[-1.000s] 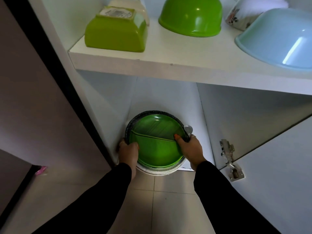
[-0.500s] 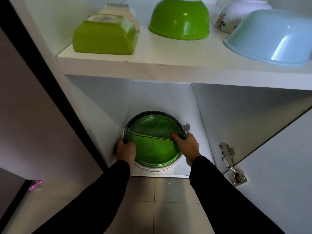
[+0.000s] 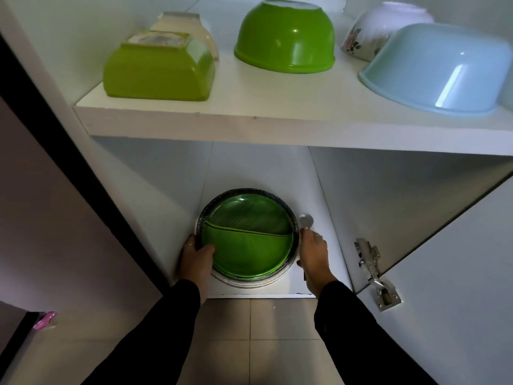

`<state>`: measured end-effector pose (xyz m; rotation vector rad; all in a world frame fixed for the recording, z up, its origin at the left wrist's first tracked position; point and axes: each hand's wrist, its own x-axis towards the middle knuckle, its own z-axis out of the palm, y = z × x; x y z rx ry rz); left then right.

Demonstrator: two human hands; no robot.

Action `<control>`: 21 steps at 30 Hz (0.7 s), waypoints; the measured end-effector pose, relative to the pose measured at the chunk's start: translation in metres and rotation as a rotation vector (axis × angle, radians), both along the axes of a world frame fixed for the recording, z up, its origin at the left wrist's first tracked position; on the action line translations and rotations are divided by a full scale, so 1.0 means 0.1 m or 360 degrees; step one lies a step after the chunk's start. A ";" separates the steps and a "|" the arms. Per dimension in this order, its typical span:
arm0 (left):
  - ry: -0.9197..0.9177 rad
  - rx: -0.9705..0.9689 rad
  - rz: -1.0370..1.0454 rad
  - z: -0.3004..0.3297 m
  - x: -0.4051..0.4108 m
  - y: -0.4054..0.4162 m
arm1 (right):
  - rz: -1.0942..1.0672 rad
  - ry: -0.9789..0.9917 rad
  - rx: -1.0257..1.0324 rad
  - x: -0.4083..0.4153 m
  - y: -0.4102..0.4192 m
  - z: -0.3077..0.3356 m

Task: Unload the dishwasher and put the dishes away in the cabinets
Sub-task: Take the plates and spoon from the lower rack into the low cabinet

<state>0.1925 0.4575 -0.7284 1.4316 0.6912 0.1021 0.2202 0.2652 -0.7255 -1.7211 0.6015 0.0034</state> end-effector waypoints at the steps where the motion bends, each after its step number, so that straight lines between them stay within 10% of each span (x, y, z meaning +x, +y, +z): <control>1: 0.0002 0.0003 -0.0003 -0.01 0.00 0.01 | -0.0056 -0.0029 0.0021 -0.05 -0.07 -0.02; 21: 0.0050 0.0286 -0.0292 0.01 -0.21 0.08 | -0.0234 0.0178 -0.0584 -0.12 -0.10 -0.07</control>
